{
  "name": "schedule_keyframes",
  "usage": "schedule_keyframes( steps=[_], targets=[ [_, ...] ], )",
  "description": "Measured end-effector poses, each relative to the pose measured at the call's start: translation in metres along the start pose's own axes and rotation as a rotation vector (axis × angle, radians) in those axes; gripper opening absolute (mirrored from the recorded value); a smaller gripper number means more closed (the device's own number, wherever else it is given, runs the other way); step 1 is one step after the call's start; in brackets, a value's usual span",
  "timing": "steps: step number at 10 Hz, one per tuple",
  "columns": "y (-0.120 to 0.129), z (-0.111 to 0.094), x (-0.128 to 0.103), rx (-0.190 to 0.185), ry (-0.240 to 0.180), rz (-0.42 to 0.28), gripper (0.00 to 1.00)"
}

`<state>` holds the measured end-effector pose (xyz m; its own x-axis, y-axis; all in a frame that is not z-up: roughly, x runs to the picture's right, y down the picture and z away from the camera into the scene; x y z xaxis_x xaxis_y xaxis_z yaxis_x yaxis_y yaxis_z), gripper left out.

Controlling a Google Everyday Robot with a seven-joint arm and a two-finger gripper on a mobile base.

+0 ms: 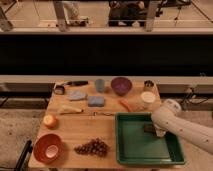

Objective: Wipe tray with eraser

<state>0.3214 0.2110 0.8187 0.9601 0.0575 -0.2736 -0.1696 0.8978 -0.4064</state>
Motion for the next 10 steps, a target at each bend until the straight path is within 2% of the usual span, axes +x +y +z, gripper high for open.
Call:
schedule_keyframes(
  steps=[3,7,10],
  targets=[
    [0.000,-0.006,-0.005,0.001,-0.020,0.004,0.00],
    [0.007,-0.023,-0.049,0.012,-0.073,-0.024,0.00],
    [0.009,-0.028,-0.070,0.021,-0.090,-0.053,0.00]
  ],
)
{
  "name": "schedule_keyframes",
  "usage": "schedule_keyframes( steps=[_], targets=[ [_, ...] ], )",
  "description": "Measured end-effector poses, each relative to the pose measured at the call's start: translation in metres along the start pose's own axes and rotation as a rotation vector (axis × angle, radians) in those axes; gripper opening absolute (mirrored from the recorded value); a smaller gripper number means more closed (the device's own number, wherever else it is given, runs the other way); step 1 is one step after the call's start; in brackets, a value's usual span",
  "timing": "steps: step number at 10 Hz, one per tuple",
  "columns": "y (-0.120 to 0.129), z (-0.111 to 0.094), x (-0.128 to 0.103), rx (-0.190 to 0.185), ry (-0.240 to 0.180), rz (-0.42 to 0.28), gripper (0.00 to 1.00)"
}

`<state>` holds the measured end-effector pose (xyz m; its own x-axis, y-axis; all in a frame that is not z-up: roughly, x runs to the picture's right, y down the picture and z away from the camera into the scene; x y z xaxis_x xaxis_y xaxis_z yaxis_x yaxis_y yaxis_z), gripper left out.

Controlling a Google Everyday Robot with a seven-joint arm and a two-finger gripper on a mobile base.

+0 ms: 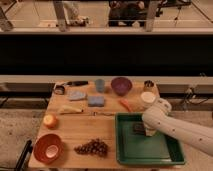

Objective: Wipe tray with eraser

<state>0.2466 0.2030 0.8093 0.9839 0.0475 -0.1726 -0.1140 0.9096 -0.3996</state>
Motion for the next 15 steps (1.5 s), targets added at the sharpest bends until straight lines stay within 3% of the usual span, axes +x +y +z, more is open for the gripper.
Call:
schedule_keyframes(
  steps=[9,12,15],
  targets=[
    [0.009,-0.013,-0.045,0.013,-0.056,-0.055,0.00],
    [0.025,-0.015,-0.046,0.007,-0.064,-0.059,0.00],
    [0.054,-0.018,-0.033,0.013,-0.040,-0.064,0.00]
  ],
)
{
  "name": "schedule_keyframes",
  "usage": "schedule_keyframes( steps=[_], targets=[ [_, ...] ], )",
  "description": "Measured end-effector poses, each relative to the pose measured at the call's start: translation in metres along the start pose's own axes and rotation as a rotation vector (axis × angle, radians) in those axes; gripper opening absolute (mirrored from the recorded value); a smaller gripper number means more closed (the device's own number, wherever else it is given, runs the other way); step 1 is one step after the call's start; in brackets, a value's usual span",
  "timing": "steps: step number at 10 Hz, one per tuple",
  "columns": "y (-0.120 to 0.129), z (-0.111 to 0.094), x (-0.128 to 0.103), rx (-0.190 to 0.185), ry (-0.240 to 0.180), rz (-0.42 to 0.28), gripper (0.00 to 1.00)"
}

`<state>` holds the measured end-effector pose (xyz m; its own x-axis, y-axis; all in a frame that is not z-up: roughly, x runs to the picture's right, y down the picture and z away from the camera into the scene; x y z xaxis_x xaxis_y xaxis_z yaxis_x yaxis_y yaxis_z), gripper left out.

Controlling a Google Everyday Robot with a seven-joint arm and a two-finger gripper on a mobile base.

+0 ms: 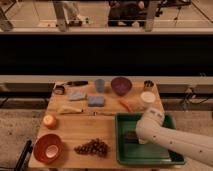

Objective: Wipe tray with eraser

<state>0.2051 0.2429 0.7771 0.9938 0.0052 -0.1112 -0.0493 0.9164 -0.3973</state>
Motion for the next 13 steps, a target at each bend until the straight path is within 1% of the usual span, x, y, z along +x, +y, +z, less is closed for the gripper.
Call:
schedule_keyframes(
  steps=[3,4,6,8,10,11,13],
  targets=[
    [0.022,-0.007,0.008,0.011,0.032,-0.025,0.00],
    [0.032,-0.013,0.013,0.011,0.043,-0.032,0.00],
    [0.046,-0.020,0.017,0.006,0.047,-0.041,0.00],
    [0.064,-0.026,0.022,-0.009,0.051,-0.051,0.00],
    [0.067,-0.026,0.020,-0.018,0.046,-0.063,0.00],
    [0.069,-0.024,0.025,-0.027,0.048,-0.058,0.00],
    [0.066,-0.016,0.044,-0.041,0.071,-0.038,0.00]
  ],
)
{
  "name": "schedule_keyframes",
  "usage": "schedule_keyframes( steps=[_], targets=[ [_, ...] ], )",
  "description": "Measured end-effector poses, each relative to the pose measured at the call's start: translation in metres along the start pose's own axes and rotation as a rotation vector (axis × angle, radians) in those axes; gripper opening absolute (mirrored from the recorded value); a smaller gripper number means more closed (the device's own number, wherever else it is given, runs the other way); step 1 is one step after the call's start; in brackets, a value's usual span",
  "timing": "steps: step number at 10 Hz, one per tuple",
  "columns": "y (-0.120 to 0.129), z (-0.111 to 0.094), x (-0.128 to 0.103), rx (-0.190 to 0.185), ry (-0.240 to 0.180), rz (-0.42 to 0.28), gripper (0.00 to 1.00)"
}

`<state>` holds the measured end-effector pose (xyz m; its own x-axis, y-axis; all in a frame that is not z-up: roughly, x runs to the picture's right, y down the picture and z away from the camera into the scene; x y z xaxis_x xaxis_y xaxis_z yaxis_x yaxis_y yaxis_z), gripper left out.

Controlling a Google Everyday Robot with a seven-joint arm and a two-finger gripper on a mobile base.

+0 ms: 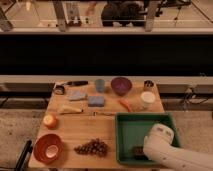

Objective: Wipe tray with eraser

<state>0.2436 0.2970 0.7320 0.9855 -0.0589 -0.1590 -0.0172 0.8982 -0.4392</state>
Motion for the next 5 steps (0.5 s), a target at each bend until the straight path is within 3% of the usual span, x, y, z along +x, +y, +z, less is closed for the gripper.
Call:
schedule_keyframes(
  steps=[5],
  targets=[
    [-0.001,0.024,0.068,-0.037,0.078,0.104,0.00]
  ],
)
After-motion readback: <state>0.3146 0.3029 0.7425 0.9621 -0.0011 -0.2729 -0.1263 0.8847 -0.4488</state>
